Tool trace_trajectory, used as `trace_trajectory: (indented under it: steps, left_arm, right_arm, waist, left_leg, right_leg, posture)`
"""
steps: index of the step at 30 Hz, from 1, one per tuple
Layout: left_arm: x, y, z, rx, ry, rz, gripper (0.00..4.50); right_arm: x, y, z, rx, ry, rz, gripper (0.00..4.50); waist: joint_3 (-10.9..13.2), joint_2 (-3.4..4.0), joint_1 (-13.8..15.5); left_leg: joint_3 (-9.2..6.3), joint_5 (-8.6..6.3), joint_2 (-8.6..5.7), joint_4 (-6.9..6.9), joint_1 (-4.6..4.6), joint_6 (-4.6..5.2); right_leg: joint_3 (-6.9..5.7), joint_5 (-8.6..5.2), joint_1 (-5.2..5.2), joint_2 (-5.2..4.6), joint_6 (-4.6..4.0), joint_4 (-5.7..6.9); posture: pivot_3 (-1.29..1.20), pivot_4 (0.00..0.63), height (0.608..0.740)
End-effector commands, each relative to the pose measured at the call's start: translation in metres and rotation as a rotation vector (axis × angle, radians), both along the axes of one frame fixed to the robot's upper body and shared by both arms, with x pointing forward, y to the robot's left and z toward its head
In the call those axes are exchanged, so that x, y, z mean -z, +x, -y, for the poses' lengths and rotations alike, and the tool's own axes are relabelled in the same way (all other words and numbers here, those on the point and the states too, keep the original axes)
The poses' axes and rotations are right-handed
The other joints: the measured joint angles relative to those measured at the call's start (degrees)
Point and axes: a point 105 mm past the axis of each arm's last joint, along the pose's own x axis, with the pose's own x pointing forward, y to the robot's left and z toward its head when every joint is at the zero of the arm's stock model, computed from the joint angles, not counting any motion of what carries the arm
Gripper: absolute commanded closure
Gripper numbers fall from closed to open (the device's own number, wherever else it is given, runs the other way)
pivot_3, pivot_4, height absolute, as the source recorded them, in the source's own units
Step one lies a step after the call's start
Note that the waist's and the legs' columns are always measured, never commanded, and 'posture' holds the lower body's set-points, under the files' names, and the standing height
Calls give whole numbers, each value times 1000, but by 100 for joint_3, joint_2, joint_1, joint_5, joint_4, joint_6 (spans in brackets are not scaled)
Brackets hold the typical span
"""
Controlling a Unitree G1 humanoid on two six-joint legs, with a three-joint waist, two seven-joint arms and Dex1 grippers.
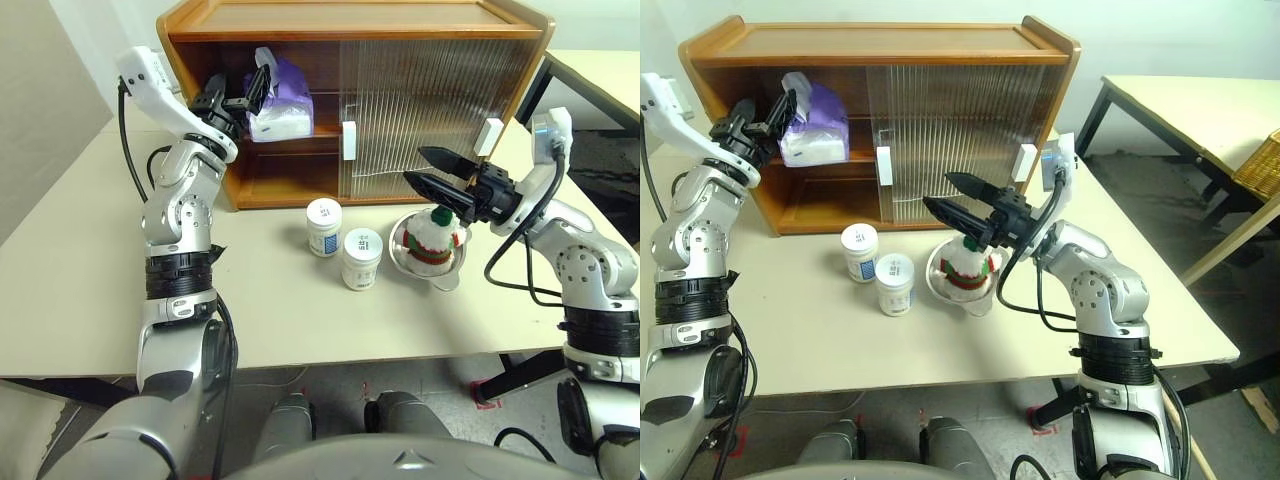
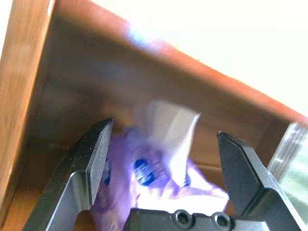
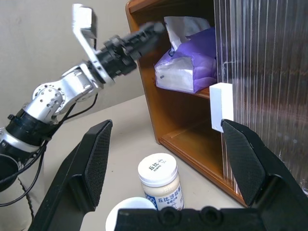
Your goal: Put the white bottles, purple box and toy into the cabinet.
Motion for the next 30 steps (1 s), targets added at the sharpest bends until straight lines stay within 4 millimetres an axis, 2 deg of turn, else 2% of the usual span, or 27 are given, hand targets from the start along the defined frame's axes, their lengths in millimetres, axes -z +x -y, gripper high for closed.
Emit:
trace_trajectory:
  steps: [1, 4, 8, 9, 11, 16, 21, 22, 30]
  left_arm:
    - [1, -15, 5, 35, 45, 47, 43]
    - [6, -27, 15, 108, 74, 52, 43]
    - [30, -41, 31, 211, 168, -17, 43]
    - [37, -42, 33, 223, 186, -46, 221]
    - [47, -42, 38, 239, 191, -93, 651]
    - [60, -32, 43, 239, 184, -171, 2432]
    - [59, -16, 43, 203, 186, -180, 4234]
    - [59, -14, 43, 197, 180, -182, 4486]
    - [73, 1, 25, 45, 225, -243, 4486]
  right_arm:
    - [-6, 1, 1, -3, -9, 21, 0]
    - [-6, 1, 2, -3, -12, 23, 0]
    - [-6, 2, 3, -1, -17, 23, 0]
    - [-6, 2, 4, 0, -18, 23, 0]
    - [-6, 2, 4, 0, -20, 23, 0]
    - [-7, 2, 4, 0, -20, 24, 0]
    - [-7, 1, 6, 8, -24, 24, 0]
    - [-7, 1, 7, 8, -24, 23, 0]
    - [-7, 0, 9, 20, -27, 25, 0]
  waist:
    - [0, 0, -2]
    - [0, 0, -1]
    - [-1, 0, 6]
    - [-1, 0, 8]
    - [-1, 0, 11]
    - [-1, 1, 10]
    - [-1, 1, 14]
    - [-1, 1, 14]
    - [-1, 1, -6]
  left_leg:
    - [1, 0, -1, 2, 0, 0]
    - [3, 0, -4, 7, 0, 1]
    - [4, 0, -6, 11, 2, 1]
    - [4, 0, -6, 11, 4, 1]
    - [2, 0, -6, 12, 6, 0]
    - [-16, 1, 13, 12, 8, -1]
    - [-48, 1, 17, 10, 10, -1]
    - [-53, 0, 16, 10, 9, -1]
    - [-53, -3, 6, 10, 9, 1]
  right_leg:
    - [0, 1, 1, 1, 1, 0]
    - [-1, 3, 4, 1, 4, 0]
    - [-4, 4, 10, -1, 3, 0]
    - [-4, 4, 12, -2, 2, 0]
    - [-4, 6, 13, -4, -1, 1]
    - [6, 14, 11, -17, -12, 1]
    - [8, 14, 9, -15, -12, 1]
    - [10, 14, 9, -15, -11, 1]
    - [25, 14, 5, -10, -1, -2]
  posture:
    - [-125, 36, 740]
    - [-123, 34, 740]
    - [-123, 34, 740]
    - [-123, 34, 740]
    - [-123, 34, 740]
    - [-123, 36, 740]
    - [-128, 37, 740]
    - [-132, 37, 740]
    - [-143, 42, 740]
